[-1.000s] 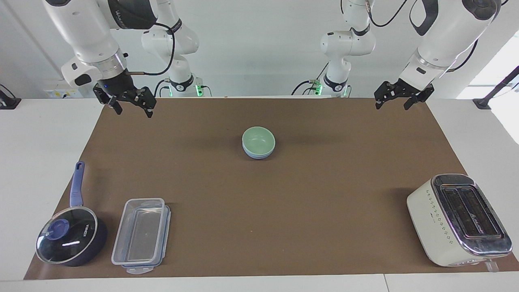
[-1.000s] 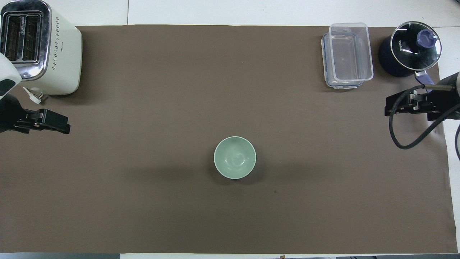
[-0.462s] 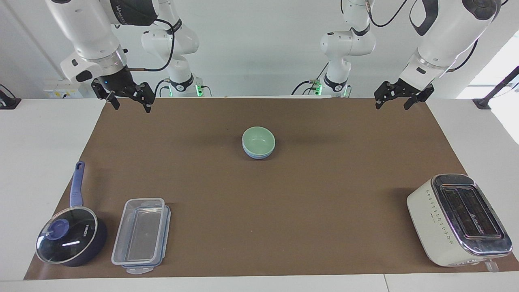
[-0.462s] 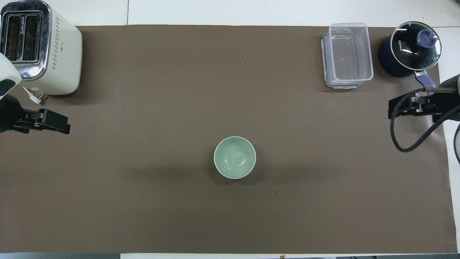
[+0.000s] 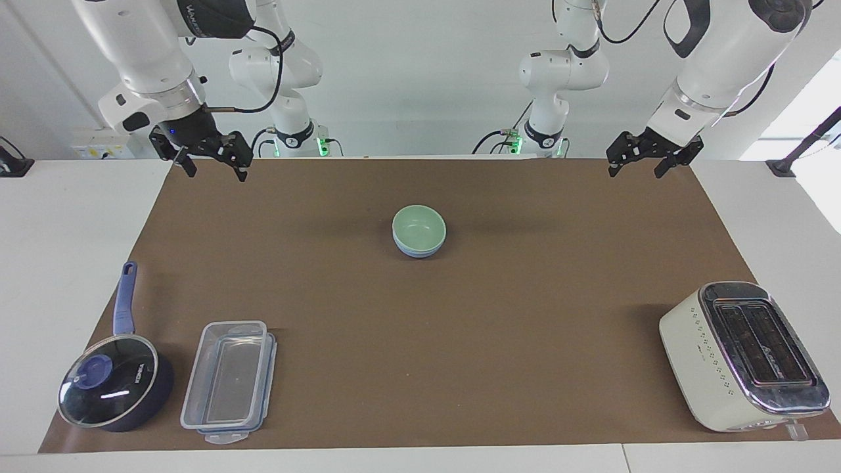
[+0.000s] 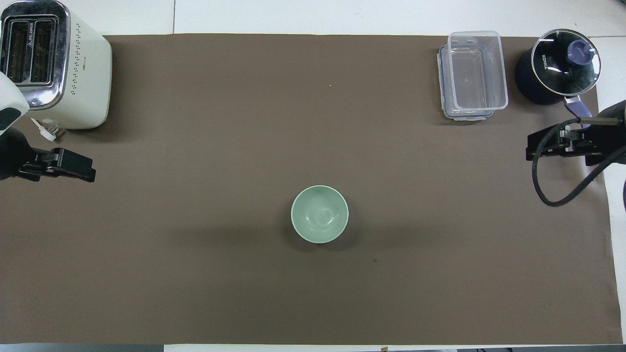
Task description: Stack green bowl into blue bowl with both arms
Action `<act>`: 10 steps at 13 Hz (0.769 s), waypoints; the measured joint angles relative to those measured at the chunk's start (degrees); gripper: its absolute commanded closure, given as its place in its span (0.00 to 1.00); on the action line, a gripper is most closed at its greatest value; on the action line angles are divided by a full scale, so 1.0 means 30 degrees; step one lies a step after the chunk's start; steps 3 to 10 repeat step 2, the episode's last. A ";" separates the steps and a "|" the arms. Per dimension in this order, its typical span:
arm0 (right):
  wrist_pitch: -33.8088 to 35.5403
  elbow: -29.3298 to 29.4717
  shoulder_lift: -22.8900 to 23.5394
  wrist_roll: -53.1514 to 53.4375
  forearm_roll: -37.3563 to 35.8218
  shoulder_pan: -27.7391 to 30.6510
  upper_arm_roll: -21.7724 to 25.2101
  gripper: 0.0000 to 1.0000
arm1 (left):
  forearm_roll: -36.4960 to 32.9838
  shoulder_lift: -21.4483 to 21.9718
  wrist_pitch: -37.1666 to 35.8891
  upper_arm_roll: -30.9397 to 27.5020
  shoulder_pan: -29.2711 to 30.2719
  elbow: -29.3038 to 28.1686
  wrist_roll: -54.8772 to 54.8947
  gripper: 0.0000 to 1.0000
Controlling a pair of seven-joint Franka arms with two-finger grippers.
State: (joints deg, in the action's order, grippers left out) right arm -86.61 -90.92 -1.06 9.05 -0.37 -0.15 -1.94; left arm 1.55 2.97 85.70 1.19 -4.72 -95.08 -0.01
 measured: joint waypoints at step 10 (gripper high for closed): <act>0.0000 0.0000 0.0000 -0.0062 0.0126 -0.0001 0.0000 0.00 | 0.0000 0.0000 0.0000 0.0000 0.0000 0.0000 0.0000 0.00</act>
